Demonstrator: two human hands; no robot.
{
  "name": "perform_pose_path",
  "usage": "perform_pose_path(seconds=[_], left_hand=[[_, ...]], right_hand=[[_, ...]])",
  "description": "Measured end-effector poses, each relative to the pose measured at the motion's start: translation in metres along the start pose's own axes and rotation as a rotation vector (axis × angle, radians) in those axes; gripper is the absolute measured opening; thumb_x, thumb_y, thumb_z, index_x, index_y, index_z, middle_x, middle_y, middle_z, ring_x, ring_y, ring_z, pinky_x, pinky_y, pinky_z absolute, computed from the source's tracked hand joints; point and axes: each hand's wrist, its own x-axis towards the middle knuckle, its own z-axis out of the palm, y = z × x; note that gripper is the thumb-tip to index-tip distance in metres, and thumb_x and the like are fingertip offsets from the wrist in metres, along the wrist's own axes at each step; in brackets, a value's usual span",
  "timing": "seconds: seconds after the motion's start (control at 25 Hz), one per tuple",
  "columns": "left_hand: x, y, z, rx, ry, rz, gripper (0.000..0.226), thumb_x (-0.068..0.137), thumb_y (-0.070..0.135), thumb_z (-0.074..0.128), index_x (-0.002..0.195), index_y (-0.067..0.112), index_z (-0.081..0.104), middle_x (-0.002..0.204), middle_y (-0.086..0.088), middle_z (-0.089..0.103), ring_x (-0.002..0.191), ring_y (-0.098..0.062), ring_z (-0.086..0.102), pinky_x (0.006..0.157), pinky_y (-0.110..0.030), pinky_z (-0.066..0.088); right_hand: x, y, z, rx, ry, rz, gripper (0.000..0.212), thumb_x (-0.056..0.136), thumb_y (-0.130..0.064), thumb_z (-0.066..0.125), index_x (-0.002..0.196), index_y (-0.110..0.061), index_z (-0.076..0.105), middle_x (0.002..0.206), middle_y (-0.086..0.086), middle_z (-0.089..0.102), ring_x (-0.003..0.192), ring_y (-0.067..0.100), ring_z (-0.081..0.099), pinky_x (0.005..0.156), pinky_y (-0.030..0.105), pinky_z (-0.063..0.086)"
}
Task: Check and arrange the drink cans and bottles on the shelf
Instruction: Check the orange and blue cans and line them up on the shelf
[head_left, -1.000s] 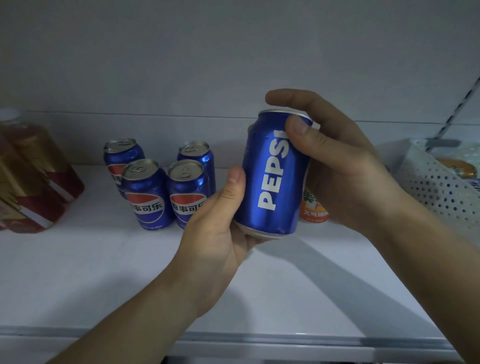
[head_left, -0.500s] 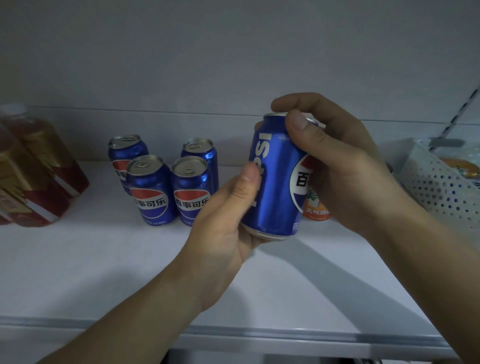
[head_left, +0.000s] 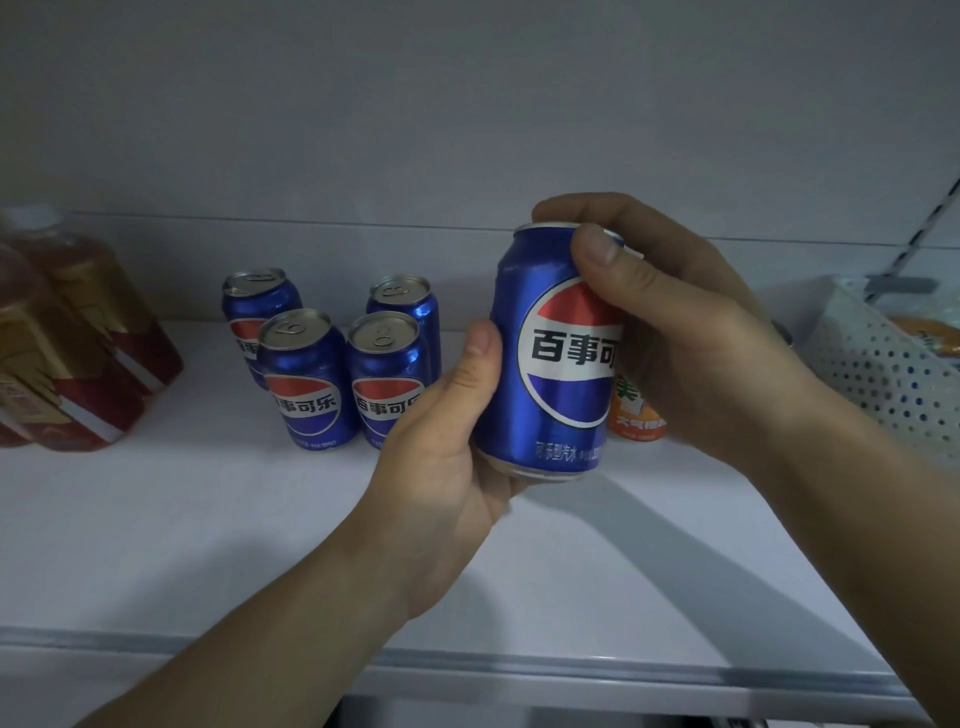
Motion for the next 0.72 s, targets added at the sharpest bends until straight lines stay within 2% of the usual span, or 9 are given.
perform_pose_path(seconds=[0.08,0.2,0.28,0.36,0.4,0.48,0.56,0.64,0.72], left_hand=[[0.006,0.000,0.003,0.020,0.051,-0.028,0.047,0.082,0.047,0.052,0.104,0.015,0.078,0.110,-0.013,0.077,0.093,-0.029,0.075,0.068,-0.037,0.062],[0.011,0.003,0.004,0.103,0.094,0.001,0.042,0.101,0.038,0.039,0.095,0.018,0.075,0.088,0.000,0.080,0.084,-0.006,0.076,0.073,-0.022,0.058],[0.008,0.003,0.004,0.046,0.025,0.028,0.036,0.098,0.036,0.048,0.098,0.023,0.081,0.104,0.000,0.079,0.102,-0.012,0.073,0.091,-0.032,0.057],[0.003,0.001,0.002,-0.024,0.040,0.028,0.032,0.088,0.038,0.054,0.095,0.024,0.082,0.110,-0.003,0.078,0.105,-0.018,0.073,0.100,-0.045,0.053],[0.001,-0.002,-0.001,-0.048,0.061,0.020,0.033,0.084,0.038,0.054,0.091,0.024,0.083,0.108,-0.003,0.078,0.102,-0.019,0.074,0.100,-0.047,0.054],[0.003,-0.003,0.003,-0.069,0.066,-0.008,0.033,0.080,0.038,0.055,0.089,0.022,0.083,0.107,-0.004,0.078,0.099,-0.018,0.075,0.096,-0.043,0.056],[0.003,-0.002,0.004,-0.060,0.047,-0.019,0.033,0.082,0.038,0.055,0.090,0.022,0.083,0.108,-0.005,0.078,0.100,-0.018,0.075,0.094,-0.042,0.057],[0.000,0.002,0.003,-0.029,-0.002,-0.024,0.031,0.092,0.038,0.055,0.094,0.022,0.082,0.110,-0.005,0.077,0.102,-0.019,0.074,0.093,-0.043,0.058],[-0.003,0.006,0.001,0.014,-0.084,-0.032,0.031,0.093,0.035,0.054,0.099,0.022,0.081,0.111,-0.006,0.077,0.105,-0.022,0.073,0.092,-0.045,0.059]], right_hand=[[0.000,-0.002,0.000,0.037,-0.024,0.004,0.036,0.092,-0.028,0.058,0.124,-0.012,0.065,0.111,0.019,0.073,0.095,0.028,0.071,0.084,0.047,0.058],[-0.001,-0.004,0.000,0.043,0.006,-0.034,0.031,0.090,-0.028,0.062,0.117,-0.013,0.066,0.098,0.008,0.075,0.083,0.021,0.072,0.072,0.038,0.059],[-0.002,-0.006,0.000,0.043,0.008,-0.034,0.035,0.089,-0.031,0.062,0.118,-0.012,0.066,0.098,0.009,0.075,0.085,0.021,0.073,0.074,0.036,0.060],[-0.002,-0.008,0.000,0.045,-0.018,-0.008,0.040,0.091,-0.035,0.056,0.121,-0.012,0.066,0.111,0.020,0.073,0.097,0.026,0.072,0.086,0.041,0.062],[-0.002,-0.009,0.000,0.043,-0.023,-0.003,0.039,0.092,-0.035,0.054,0.121,-0.011,0.067,0.118,0.025,0.070,0.101,0.028,0.071,0.090,0.045,0.059],[-0.001,-0.008,-0.001,0.028,-0.006,-0.010,0.033,0.094,-0.031,0.055,0.116,-0.010,0.068,0.114,0.028,0.070,0.101,0.032,0.069,0.089,0.047,0.059],[0.000,-0.007,-0.002,0.030,0.010,-0.018,0.030,0.094,-0.030,0.056,0.113,-0.010,0.069,0.107,0.021,0.072,0.099,0.032,0.070,0.087,0.045,0.059],[0.001,-0.007,-0.003,0.056,0.033,-0.019,0.031,0.094,-0.031,0.058,0.112,-0.008,0.069,0.107,0.018,0.072,0.097,0.031,0.070,0.086,0.043,0.059],[0.000,-0.011,-0.001,0.097,0.072,0.030,0.036,0.095,-0.039,0.062,0.110,-0.007,0.070,0.104,0.017,0.074,0.092,0.029,0.072,0.084,0.040,0.061]])
